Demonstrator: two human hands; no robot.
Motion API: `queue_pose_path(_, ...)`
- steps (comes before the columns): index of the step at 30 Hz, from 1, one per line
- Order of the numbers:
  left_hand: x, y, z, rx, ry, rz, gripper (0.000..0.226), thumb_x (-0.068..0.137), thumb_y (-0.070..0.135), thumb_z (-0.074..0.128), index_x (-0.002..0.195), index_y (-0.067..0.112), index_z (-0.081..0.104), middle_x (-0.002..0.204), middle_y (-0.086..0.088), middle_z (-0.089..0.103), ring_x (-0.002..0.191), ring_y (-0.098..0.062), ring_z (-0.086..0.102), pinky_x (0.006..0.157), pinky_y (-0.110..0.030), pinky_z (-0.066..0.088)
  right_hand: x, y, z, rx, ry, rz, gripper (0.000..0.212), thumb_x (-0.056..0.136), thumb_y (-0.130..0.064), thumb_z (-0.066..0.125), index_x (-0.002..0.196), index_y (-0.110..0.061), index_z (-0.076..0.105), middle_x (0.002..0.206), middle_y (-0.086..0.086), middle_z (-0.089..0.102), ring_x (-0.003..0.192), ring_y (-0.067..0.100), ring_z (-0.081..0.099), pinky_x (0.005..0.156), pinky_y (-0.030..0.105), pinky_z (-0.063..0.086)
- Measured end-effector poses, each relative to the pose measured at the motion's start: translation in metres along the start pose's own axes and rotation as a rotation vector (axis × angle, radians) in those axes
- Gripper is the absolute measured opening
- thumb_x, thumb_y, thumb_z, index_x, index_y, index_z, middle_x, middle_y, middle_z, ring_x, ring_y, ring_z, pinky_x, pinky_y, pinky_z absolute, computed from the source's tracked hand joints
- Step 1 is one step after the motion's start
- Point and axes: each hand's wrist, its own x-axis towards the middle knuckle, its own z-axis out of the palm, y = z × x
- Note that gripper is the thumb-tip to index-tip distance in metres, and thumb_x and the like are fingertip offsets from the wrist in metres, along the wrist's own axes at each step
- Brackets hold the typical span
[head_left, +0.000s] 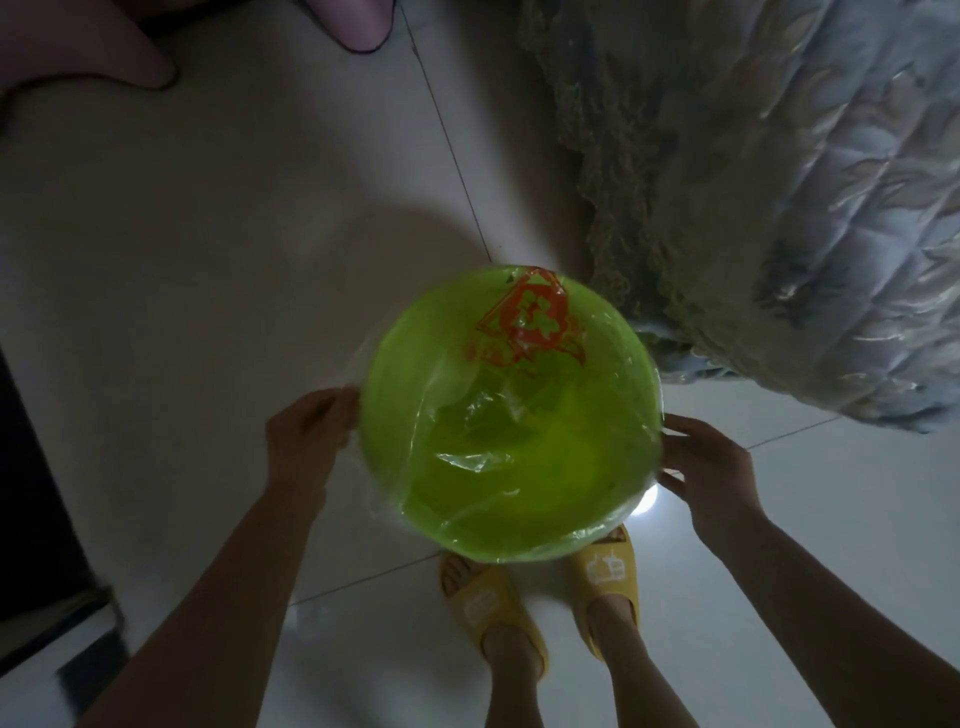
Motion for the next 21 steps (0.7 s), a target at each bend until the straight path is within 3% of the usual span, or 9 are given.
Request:
queue_pose_path(2,0.007,-0.002,0.006,-0.008,-0.004,-0.061,0.008,0.082,0.01,0.066,0.086,0.005,0.07,0.055,0.004,0.066,0.059,-0.014,0.057,0.062,-0.029,0.049,0.003,0.004,-0.001,0.141,-0.088,0.117,0.039,0.077,0.014,0.053,0.073,-0.019,0.073,0.06,0.001,0.071,0.059,0.018,0.068,0.057,0.028,0.057)
queue_pose_path(5,0.018,-0.008,0.016,0.06,-0.034,-0.101,0.016,0.077,0.005,0.066,0.068,0.017,0.071,0.048,0.005,0.063,0.055,-0.015,0.053,0.058,-0.026,0.047,0.012,0.011,0.006,0.029,-0.017,0.156,0.038,0.073,0.019,0.048,0.06,-0.011,0.068,0.055,0.007,0.062,0.057,0.026,0.057,0.057,0.029,0.05)
queue_pose_path(8,0.026,-0.013,0.023,0.065,-0.046,-0.159,0.018,0.077,-0.003,0.063,0.091,0.003,0.072,0.053,0.003,0.063,0.056,-0.018,0.056,0.062,-0.028,0.049,0.02,0.009,0.024,-0.051,0.101,0.171,0.037,0.074,0.015,0.039,0.047,-0.006,0.052,0.053,0.009,0.044,0.056,0.022,0.041,0.055,0.03,0.036)
queue_pose_path(11,0.024,-0.012,0.025,0.04,-0.053,-0.217,0.028,0.079,-0.006,0.06,0.103,0.005,0.067,0.042,0.01,0.063,0.058,-0.019,0.054,0.063,-0.029,0.048,0.021,0.007,0.032,0.011,0.14,0.259,0.037,0.082,0.008,0.037,0.052,-0.006,0.051,0.058,0.01,0.045,0.054,0.024,0.044,0.055,0.033,0.04)
queue_pose_path(14,0.019,0.0,0.006,-0.155,-0.175,-0.372,0.032,0.087,0.003,0.056,0.119,0.003,0.058,0.09,-0.008,0.069,0.079,-0.023,0.06,0.087,-0.04,0.047,0.011,-0.009,0.025,0.026,0.092,0.256,0.031,0.085,0.012,0.039,0.076,-0.007,0.062,0.067,0.013,0.057,0.057,0.025,0.056,0.055,0.031,0.051)
queue_pose_path(15,0.017,0.005,-0.004,-0.248,-0.221,-0.379,0.034,0.092,0.006,0.049,0.125,0.006,0.052,0.104,-0.008,0.066,0.088,-0.02,0.06,0.094,-0.039,0.043,0.004,-0.017,0.021,0.035,0.099,0.223,0.029,0.087,0.011,0.041,0.091,-0.007,0.063,0.077,0.015,0.063,0.064,0.026,0.061,0.062,0.033,0.054)
queue_pose_path(17,0.009,0.019,-0.021,-0.33,-0.14,-0.18,0.035,0.094,0.004,0.041,0.127,0.01,0.049,0.11,-0.003,0.065,0.088,-0.005,0.059,0.091,-0.029,0.041,-0.011,-0.032,0.011,-0.207,0.256,-0.029,0.03,0.089,0.004,0.049,0.114,-0.009,0.06,0.102,0.021,0.068,0.085,0.03,0.063,0.078,0.037,0.05)
queue_pose_path(19,-0.006,0.038,-0.026,0.048,0.048,0.362,0.035,0.088,0.002,0.051,0.123,0.006,0.054,0.117,-0.006,0.061,0.091,-0.003,0.057,0.093,-0.024,0.041,-0.033,-0.048,0.011,-0.591,0.37,-0.491,0.034,0.083,0.003,0.06,0.114,-0.01,0.061,0.109,0.02,0.066,0.092,0.033,0.062,0.08,0.036,0.047)
queue_pose_path(21,-0.028,0.052,-0.011,0.532,-0.049,0.955,0.038,0.083,0.012,0.055,0.121,0.009,0.057,0.121,-0.004,0.059,0.108,-0.014,0.054,0.1,-0.025,0.036,-0.053,-0.058,0.026,-0.913,0.224,-0.876,0.046,0.07,0.006,0.071,0.113,-0.007,0.063,0.112,0.02,0.065,0.099,0.038,0.061,0.086,0.04,0.047)
